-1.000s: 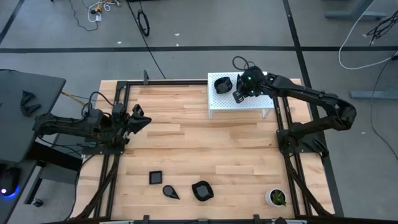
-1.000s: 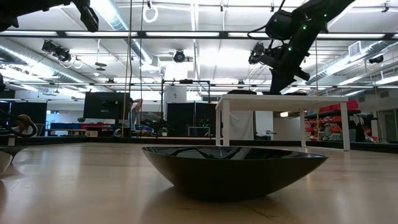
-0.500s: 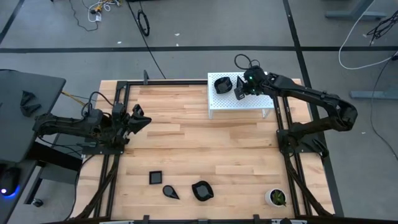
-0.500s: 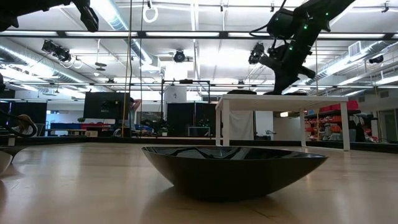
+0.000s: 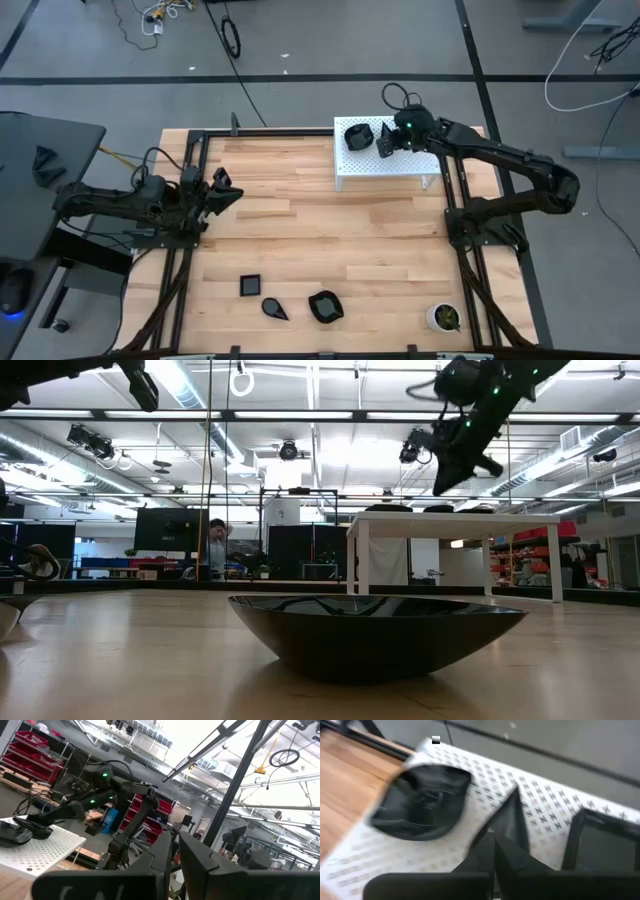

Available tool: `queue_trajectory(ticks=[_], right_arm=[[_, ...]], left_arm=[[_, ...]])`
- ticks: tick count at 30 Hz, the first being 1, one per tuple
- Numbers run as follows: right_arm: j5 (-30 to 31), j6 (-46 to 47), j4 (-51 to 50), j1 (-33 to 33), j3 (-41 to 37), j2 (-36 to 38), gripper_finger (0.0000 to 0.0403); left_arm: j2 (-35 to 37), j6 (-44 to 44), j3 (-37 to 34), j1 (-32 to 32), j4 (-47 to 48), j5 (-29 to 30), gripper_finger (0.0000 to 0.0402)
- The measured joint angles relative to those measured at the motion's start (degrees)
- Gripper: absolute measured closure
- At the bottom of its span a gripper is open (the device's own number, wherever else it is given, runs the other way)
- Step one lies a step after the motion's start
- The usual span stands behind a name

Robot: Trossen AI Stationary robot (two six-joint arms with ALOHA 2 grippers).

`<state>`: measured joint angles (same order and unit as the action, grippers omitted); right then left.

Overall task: Pick & Place Mini shaped plates
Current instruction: Stack the square plate on top of the square plates on the shelf

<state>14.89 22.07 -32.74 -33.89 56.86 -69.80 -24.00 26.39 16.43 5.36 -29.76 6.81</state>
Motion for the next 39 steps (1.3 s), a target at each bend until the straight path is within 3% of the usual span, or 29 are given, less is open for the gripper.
queue_trajectory(ticks=[4,9,13,17,26,31,39], right_arm=[[3.05,-1.73,1.37,5.96,0.00,3.44,0.0400],[5.44,-2.61,5.47,22.40,0.02,4.07,0.0401],[7.65,-3.19,14.20,36.79,0.07,-0.61,0.0401],[7.66,-3.64,23.12,46.93,1.58,-8.74,0.0402],[5.05,-8.11,22.30,56.77,14.06,-26.74,0.0398],[5.12,-4.41,18.39,61.51,15.34,-28.20,0.0397],[7.75,6.25,16.70,67.92,9.27,-27.80,0.0397]], left_arm=[[0.01,0.00,0.00,0.01,0.00,0.02,0.0360],[0.01,0.00,0.01,-0.01,0.00,0.00,0.0360],[0.01,0.00,0.02,0.01,-0.02,0.00,0.0360],[0.01,-0.02,0.00,-0.01,-0.03,0.01,0.0360],[0.01,-0.01,-0.01,0.00,0.00,0.00,0.0360],[0.01,0.00,0.02,-0.01,0.00,0.00,0.0360],[0.00,0.00,-0.01,-0.01,0.01,0.01,0.0360]])
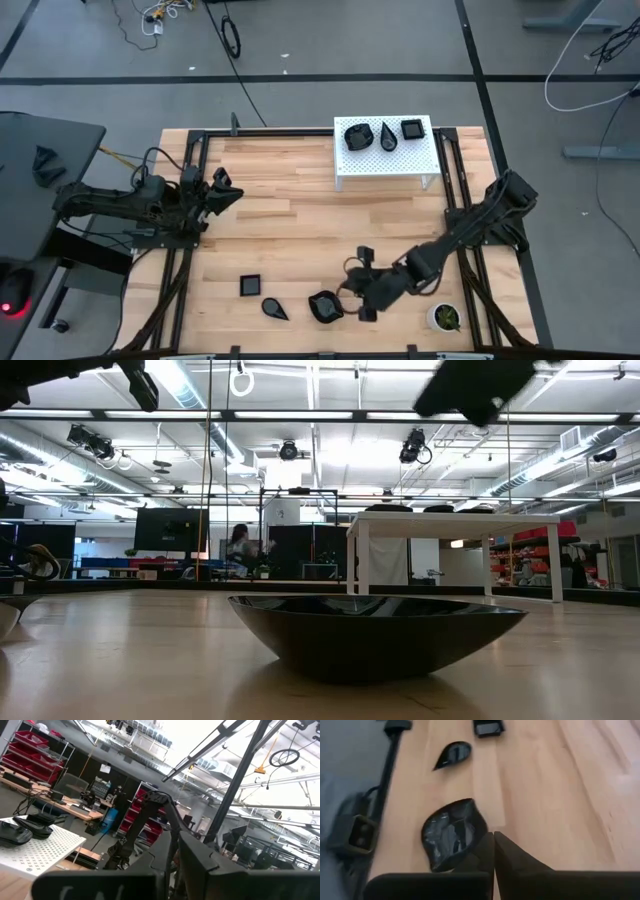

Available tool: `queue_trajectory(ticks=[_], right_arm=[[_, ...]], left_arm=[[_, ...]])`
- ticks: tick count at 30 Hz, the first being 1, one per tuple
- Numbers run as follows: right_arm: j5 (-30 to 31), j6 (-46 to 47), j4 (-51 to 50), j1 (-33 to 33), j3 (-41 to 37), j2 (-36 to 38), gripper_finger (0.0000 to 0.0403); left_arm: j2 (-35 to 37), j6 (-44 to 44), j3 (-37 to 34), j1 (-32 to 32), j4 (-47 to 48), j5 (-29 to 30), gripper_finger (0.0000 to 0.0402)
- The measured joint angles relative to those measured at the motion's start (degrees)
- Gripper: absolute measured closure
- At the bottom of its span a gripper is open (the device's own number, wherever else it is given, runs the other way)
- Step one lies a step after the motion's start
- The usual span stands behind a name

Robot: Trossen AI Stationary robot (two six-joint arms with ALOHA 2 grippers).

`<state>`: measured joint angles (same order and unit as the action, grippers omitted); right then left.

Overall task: Pick & Place Mini shaped plates
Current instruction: Stack the square plate on top of the square plates on the shelf

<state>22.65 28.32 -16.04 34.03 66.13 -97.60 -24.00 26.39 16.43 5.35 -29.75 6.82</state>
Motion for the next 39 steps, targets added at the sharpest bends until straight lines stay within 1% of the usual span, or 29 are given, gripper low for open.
queue_trajectory(ticks=[3,6,9,10,12,13,17,18,19,20,21,22,26,28,30,32,34,35,37,39], right_arm=[[5.14,3.55,7.27,0.38,-5.12,0.00,0.0394],[8.51,6.31,15.82,0.02,-9.07,0.00,0.0395],[10.34,7.02,24.20,-0.20,-12.43,0.00,0.0397],[10.75,6.41,26.99,-0.20,-13.24,0.00,0.0398],[11.00,4.72,31.24,-0.20,-14.29,0.00,0.0398],[11.00,4.20,32.44,-0.20,-14.46,0.00,0.0397],[11.00,3.66,33.76,-0.20,-14.49,0.00,0.0393],[11.00,3.38,33.96,-0.20,-14.49,0.00,0.0393],[11.01,2.90,34.15,-0.20,-14.49,0.00,0.0393],[11.00,2.67,34.26,-0.20,-14.49,0.00,0.0393],[11.00,2.59,34.24,-0.20,-14.49,0.00,0.0394],[11.00,2.53,34.19,-0.21,-14.49,0.00,0.0395],[11.01,1.17,34.23,-0.27,-14.49,0.00,0.0397],[11.02,0.42,34.26,-0.29,-14.50,0.00,0.0396],[11.00,0.08,34.28,-0.29,-14.52,0.00,0.0394],[11.00,-0.10,34.33,-0.29,-14.52,0.00,0.0393],[11.00,0.16,34.35,-0.29,-14.52,0.00,0.0392],[11.00,0.26,34.35,-0.29,-14.52,0.00,0.0392],[11.00,0.34,34.36,-0.29,-14.52,0.00,0.0392],[11.00,0.34,34.37,-0.29,-14.52,0.00,0.0392]], left_arm=[[0.01,-0.01,0.02,0.01,0.00,0.00,0.0360],[-0.01,-0.02,0.00,-0.01,-0.01,-0.01,0.0360],[0.01,-0.04,0.00,0.00,-0.05,0.05,0.0360],[-0.01,-0.04,0.00,0.02,-0.33,0.72,0.0360],[0.01,1.00,0.02,-0.01,-0.48,3.90,0.0360],[-0.01,3.67,0.01,-0.01,-0.56,5.83,0.0360],[-0.02,19.12,0.00,-0.05,-1.80,11.03,0.0360],[-0.26,20.30,0.01,0.02,-3.25,13.74,0.0360],[-0.92,19.54,0.02,-0.01,-4.47,16.57,0.0360],[-1.78,15.91,0.06,-0.04,-5.93,18.19,0.0360],[-2.70,10.97,0.18,-0.04,-6.69,18.31,0.0360],[-3.89,6.47,0.39,0.14,-6.67,17.14,0.0360],[-10.90,-5.91,3.41,2.06,-5.85,9.38,0.0360],[-14.99,-12.41,5.96,3.74,-3.29,6.12,0.0360],[-18.74,-17.08,8.33,5.67,2.56,5.54,0.0360],[-21.92,-21.78,10.93,7.45,10.37,7.00,0.0360],[-24.21,-26.47,12.96,9.13,19.39,11.09,0.0360],[-25.21,-27.19,13.61,9.82,23.79,13.60,0.0360],[-27.03,-26.41,13.77,10.46,29.45,17.50,0.0360],[-28.77,-23.63,13.79,10.43,32.10,18.87,0.0360]])
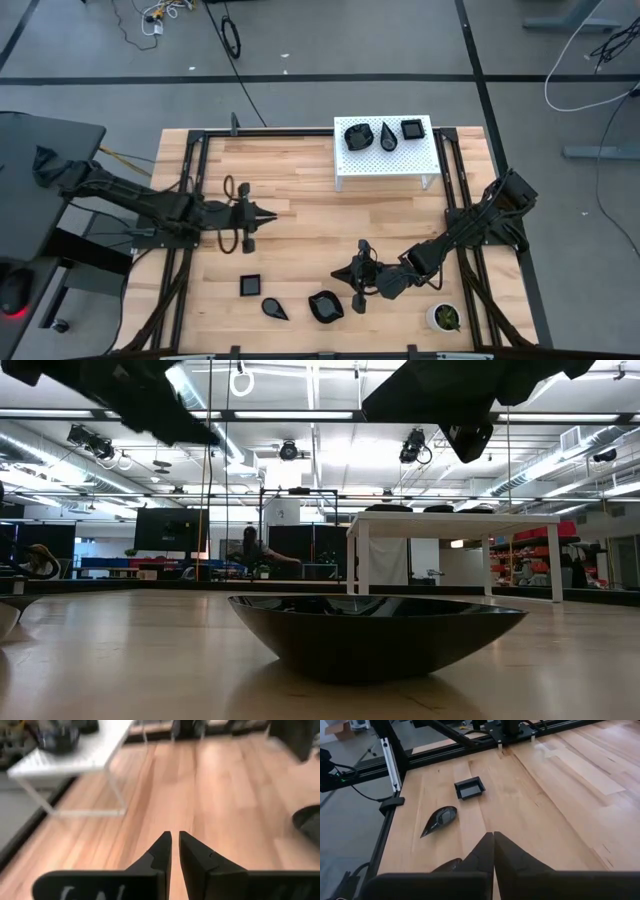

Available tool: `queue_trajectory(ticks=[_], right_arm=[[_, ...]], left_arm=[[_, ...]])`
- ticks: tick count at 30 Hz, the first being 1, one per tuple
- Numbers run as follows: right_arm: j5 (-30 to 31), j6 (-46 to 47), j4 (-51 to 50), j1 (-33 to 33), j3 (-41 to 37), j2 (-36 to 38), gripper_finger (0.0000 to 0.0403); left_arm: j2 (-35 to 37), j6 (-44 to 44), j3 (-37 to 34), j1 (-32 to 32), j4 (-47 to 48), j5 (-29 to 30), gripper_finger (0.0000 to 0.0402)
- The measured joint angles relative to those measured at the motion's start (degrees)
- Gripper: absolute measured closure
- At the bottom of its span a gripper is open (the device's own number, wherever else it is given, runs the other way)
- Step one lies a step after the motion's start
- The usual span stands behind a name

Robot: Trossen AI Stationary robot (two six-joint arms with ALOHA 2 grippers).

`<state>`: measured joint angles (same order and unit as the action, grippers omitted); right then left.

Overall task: Pick & Place Mini shaped plates
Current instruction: Stack the square plate on top of the square plates on the shelf

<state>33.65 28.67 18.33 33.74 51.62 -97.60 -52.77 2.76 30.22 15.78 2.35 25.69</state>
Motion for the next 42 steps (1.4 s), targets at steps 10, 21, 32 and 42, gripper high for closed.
queue_trajectory(ticks=[10,21,32,42], right_arm=[[-0.02,0.22,0.04,0.00,0.00,0.00,0.0392],[0.48,-0.08,0.07,0.00,0.00,0.00,0.0392],[3.39,-0.62,0.13,-0.02,0.00,0.00,0.0392],[3.39,-0.68,0.13,-0.02,0.00,0.00,0.0392]], left_arm=[[-6.56,10.54,0.02,-0.10,1.88,-11.73,0.0360],[-6.12,48.67,0.09,9.49,30.72,-35.45,0.0360],[-6.10,85.99,0.07,27.75,33.72,-23.06,0.0281],[-11.90,96.68,0.07,30.72,25.41,-17.36,0.0211]])
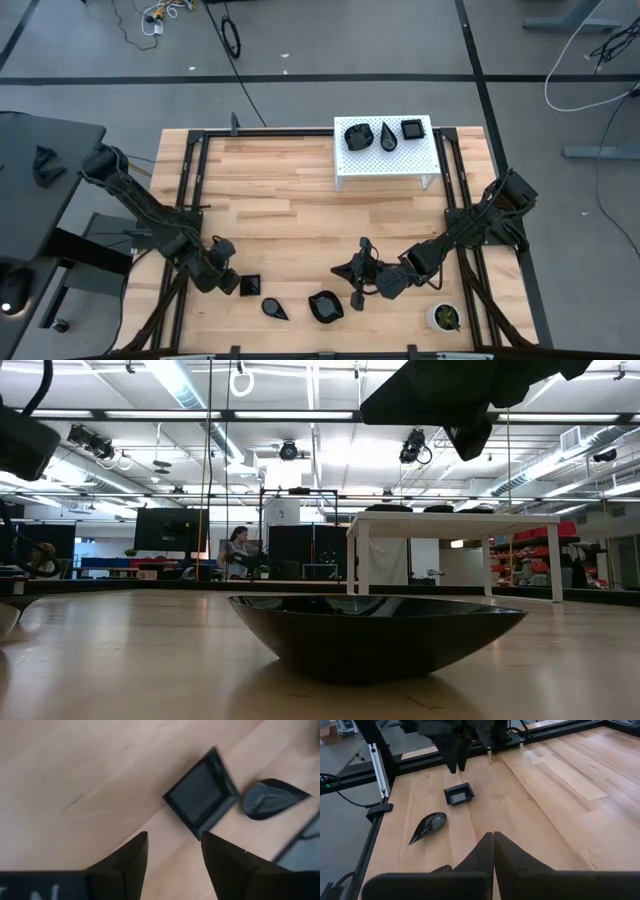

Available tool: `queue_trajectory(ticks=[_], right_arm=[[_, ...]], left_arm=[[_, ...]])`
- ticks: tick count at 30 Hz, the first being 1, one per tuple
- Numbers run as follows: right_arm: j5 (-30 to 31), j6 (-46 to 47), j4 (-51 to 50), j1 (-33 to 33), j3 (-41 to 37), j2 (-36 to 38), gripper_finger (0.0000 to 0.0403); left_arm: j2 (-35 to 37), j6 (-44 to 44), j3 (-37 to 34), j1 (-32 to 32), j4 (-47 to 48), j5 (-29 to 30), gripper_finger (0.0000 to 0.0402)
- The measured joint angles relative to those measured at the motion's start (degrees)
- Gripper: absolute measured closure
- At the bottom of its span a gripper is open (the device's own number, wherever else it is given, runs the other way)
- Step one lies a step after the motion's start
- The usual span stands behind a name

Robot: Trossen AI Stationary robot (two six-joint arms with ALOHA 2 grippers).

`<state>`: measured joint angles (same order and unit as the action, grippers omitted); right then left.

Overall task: Pick & Place Mini shaped plates
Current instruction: Stack the square plate on top of the square plates on the shelf

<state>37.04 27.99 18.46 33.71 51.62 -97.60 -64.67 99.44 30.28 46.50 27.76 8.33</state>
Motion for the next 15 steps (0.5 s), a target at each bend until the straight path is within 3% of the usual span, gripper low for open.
queue_trajectory(ticks=[8,15], right_arm=[[0.00,-0.48,-0.02,0.00,-0.02,0.00,0.0392],[0.00,-0.81,-0.02,0.00,-0.02,0.00,0.0392]], left_arm=[[-8.68,4.96,-0.02,0.00,-7.78,-1.02,0.0191],[-13.70,6.16,0.09,-0.64,-11.72,-0.96,0.0232]])
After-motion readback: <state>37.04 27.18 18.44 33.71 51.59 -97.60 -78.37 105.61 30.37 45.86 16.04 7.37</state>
